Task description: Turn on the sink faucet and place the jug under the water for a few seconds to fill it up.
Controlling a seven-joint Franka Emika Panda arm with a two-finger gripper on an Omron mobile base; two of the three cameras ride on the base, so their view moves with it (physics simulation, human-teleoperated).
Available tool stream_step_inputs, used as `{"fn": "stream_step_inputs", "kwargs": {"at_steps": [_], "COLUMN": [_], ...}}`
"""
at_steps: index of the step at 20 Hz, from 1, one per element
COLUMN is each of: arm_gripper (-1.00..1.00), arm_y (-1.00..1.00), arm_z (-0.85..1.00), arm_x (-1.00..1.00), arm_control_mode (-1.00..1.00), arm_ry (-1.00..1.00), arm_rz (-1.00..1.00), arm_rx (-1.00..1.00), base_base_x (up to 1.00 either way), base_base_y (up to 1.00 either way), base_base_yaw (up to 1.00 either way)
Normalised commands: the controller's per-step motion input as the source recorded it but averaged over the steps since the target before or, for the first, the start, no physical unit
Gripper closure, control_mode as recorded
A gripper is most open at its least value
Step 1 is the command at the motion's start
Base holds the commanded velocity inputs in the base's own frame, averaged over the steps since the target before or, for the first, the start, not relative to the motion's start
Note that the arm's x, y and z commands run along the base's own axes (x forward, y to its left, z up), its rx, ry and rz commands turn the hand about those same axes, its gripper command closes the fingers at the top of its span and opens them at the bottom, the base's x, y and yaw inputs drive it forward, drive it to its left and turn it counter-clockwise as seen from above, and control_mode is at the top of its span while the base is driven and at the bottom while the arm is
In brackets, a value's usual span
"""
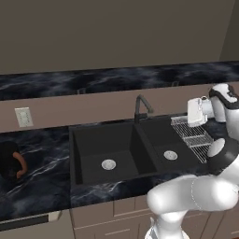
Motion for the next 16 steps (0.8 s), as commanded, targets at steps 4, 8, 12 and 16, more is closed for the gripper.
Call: {"fn": "stream_step_inputs", "kwargs": {"at_steps": [4, 8, 12, 16], "arm_gripper": [-1.00, -1.00, -1.00, -1.00], "arm_y": [-0.01, 0.08, 0.20, 0.20], "arm_z": [-0.40, -0.46, -0.43, -0.32], "arm_x": [0.66, 0.72, 0.69, 0.58], "arm_control_mode": [-1.00, -1.00, -1.00, -1.00], "arm_ry": [-0.16, -0.07, 0.00, 0.00], "arm_rz": [0.08, 0.00, -0.06, -0.14], "arm_rx": [0.00, 0.00, 0.00, 0.00], "base_base_x": [0.00, 0.00, 0.00, 0.00], "base_base_y": [0.00, 0.00, 0.00, 0.00], "base_base_yaw": [0.00, 0.00, 0.00, 0.00]}}
